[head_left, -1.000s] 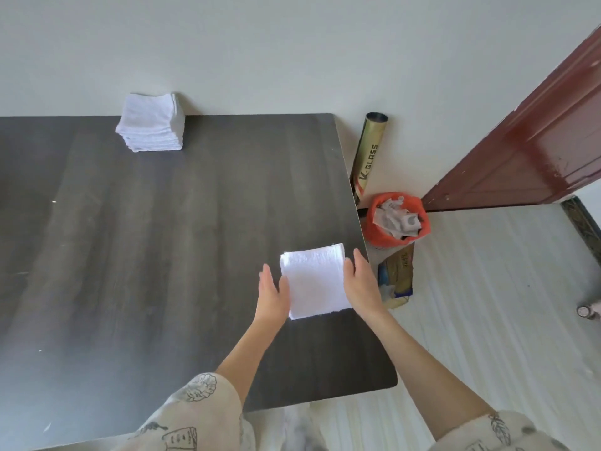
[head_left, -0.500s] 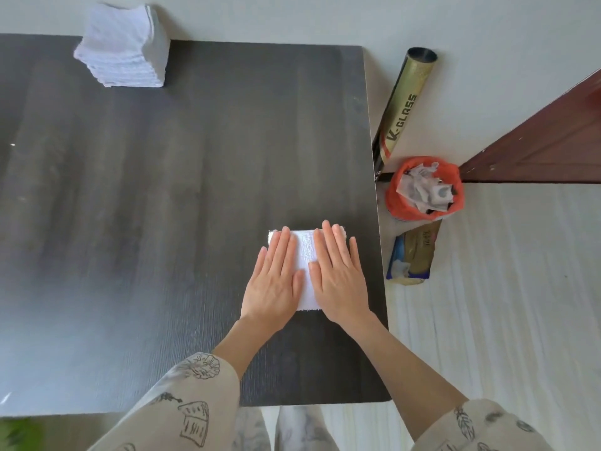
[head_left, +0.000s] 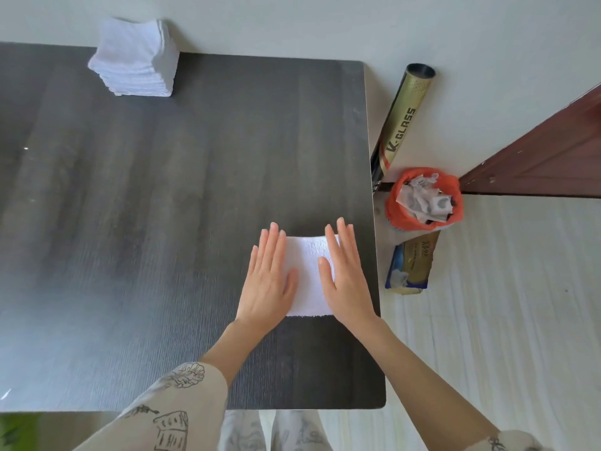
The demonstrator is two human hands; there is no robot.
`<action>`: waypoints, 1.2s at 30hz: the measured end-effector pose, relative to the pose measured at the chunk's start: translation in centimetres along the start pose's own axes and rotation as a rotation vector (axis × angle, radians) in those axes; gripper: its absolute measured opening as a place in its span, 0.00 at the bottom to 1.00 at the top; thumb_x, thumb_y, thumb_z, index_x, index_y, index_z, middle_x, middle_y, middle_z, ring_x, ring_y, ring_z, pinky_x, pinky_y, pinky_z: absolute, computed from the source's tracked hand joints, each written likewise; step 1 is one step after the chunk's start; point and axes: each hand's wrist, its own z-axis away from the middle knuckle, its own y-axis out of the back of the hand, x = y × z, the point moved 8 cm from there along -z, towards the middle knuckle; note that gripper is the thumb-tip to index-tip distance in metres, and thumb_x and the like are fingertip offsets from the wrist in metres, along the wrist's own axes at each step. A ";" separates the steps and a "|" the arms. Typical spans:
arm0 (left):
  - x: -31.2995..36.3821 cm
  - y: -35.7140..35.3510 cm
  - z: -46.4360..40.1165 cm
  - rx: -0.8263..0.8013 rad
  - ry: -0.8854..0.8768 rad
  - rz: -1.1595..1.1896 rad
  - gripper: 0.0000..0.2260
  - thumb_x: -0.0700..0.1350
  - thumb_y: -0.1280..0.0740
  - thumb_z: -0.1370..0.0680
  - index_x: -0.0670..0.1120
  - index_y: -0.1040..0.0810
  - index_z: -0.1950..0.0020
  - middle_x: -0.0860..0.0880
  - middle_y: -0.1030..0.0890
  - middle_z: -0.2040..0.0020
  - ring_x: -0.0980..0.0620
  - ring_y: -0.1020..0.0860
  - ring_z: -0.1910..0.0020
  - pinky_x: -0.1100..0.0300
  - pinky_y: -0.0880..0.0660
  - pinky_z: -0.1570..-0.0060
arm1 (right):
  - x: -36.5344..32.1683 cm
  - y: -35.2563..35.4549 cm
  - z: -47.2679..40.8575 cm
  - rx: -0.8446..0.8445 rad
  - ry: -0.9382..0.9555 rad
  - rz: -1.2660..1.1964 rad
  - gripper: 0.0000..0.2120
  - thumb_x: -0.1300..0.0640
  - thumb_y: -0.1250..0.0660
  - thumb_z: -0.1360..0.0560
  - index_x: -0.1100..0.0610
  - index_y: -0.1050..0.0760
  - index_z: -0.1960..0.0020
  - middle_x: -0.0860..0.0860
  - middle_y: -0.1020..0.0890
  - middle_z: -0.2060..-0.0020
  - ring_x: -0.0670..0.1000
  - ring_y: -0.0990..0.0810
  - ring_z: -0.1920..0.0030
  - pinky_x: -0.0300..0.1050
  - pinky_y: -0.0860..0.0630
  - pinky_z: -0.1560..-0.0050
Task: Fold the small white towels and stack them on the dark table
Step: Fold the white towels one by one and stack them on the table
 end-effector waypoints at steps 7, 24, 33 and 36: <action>-1.5 -0.1 0.1 0.034 0.559 0.717 0.27 0.50 0.45 0.19 0.47 0.52 0.23 0.54 0.46 0.24 0.57 0.47 0.25 0.68 0.49 0.34 | 2.4 -0.1 0.6 -0.057 -0.512 -0.599 0.24 0.50 0.54 0.18 0.53 0.52 0.24 0.46 0.46 0.24 0.44 0.48 0.25 0.38 0.51 0.30; -2.7 -1.6 1.8 -0.057 0.665 0.982 0.28 0.67 0.50 0.25 0.60 0.41 0.27 0.56 0.35 0.27 0.53 0.34 0.30 0.47 0.37 0.30 | 2.1 -1.5 1.6 -0.238 -0.634 -0.832 0.23 0.44 0.62 0.19 0.50 0.34 0.36 0.48 0.26 0.45 0.44 0.25 0.49 0.37 0.29 0.54; -3.5 0.2 2.8 0.101 0.799 1.110 0.11 0.50 0.46 0.19 0.51 0.27 0.45 0.55 0.26 0.46 0.55 0.28 0.44 0.56 0.33 0.36 | 3.5 0.4 3.4 -0.064 -0.736 -0.689 0.23 0.46 0.53 0.18 0.59 0.33 0.33 0.53 0.25 0.41 0.52 0.25 0.41 0.46 0.28 0.41; -3.7 0.6 4.6 0.111 0.855 1.038 0.15 0.47 0.46 0.18 0.44 0.30 0.33 0.49 0.25 0.40 0.50 0.26 0.40 0.54 0.30 0.37 | 3.7 0.3 4.9 -0.118 -0.759 -0.543 0.19 0.51 0.49 0.18 0.67 0.30 0.47 0.62 0.24 0.49 0.59 0.24 0.47 0.49 0.26 0.44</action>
